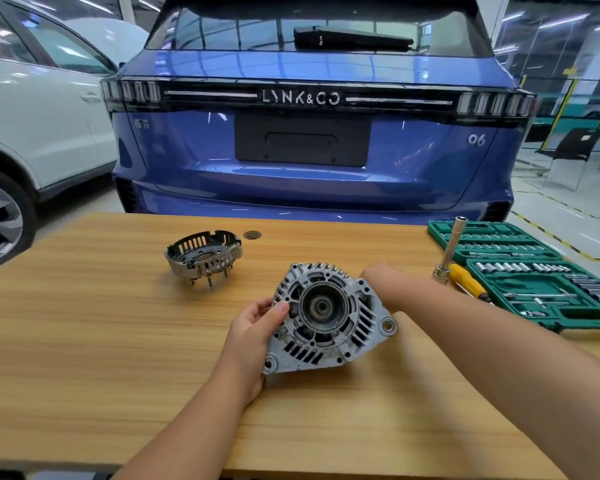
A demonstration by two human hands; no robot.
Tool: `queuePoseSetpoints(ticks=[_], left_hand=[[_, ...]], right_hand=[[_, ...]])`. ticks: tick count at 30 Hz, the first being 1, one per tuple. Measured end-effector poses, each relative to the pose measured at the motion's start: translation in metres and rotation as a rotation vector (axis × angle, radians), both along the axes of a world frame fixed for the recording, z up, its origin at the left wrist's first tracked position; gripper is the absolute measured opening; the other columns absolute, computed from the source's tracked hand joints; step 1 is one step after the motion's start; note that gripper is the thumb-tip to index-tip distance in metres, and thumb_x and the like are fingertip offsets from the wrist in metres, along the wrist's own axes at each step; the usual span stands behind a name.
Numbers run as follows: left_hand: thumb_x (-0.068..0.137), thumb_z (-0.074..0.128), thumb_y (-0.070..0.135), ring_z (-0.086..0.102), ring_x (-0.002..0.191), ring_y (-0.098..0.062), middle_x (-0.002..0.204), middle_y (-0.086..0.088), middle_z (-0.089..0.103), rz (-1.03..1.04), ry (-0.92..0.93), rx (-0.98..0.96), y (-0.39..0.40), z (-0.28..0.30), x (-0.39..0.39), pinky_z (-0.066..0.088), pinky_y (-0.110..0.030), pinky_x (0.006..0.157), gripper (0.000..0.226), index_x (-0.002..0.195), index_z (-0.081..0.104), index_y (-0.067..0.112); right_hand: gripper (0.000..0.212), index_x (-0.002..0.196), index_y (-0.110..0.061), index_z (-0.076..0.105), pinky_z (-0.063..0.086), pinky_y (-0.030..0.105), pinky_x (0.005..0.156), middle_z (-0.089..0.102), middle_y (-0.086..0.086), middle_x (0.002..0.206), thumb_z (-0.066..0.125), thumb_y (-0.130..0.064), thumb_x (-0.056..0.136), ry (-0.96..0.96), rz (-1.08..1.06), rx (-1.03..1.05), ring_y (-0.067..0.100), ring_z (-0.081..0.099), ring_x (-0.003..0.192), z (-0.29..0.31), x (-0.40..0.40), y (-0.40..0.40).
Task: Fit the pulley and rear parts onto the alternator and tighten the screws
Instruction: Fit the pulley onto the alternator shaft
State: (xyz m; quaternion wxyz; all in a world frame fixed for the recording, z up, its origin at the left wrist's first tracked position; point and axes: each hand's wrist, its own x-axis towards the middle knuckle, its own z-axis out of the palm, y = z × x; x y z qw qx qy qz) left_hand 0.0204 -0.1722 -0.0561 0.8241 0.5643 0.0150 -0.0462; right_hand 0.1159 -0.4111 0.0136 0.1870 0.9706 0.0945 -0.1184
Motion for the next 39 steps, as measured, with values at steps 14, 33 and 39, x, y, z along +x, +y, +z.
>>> queuePoseSetpoints(ticks=[14,33,39], left_hand=[[0.064,0.074,0.059,0.073,0.092,-0.014,0.116,-0.002,0.062,0.045,-0.144,0.25,-0.009,0.005,-0.02,0.062,-0.04,0.075,0.075,0.132,0.049,0.036],[0.056,0.077,0.074,0.062,0.109,-0.005,0.121,0.018,0.06,0.067,-0.187,0.504,-0.019,0.011,-0.032,0.055,-0.039,0.092,0.085,0.125,0.033,0.053],[0.058,0.076,0.074,0.063,0.102,0.002,0.116,0.022,0.062,0.082,-0.208,0.513,-0.02,0.014,-0.038,0.052,-0.024,0.076,0.078,0.123,0.038,0.053]], right_hand=[[0.023,0.114,-0.018,0.074,0.054,0.033,0.082,0.066,-0.002,0.1,0.064,-0.023,0.094,-0.497,0.243,0.65,0.016,0.059,0.089,0.085,-0.134,0.017],[0.014,0.108,-0.017,0.069,0.052,0.032,0.075,0.059,-0.003,0.099,0.058,-0.017,0.099,-0.347,0.509,0.202,0.017,0.051,0.093,0.073,-0.147,0.051],[0.014,0.109,-0.019,0.069,0.055,0.037,0.075,0.049,0.001,0.109,0.062,-0.022,0.098,-0.41,0.434,0.216,0.019,0.047,0.094,0.077,-0.146,0.053]])
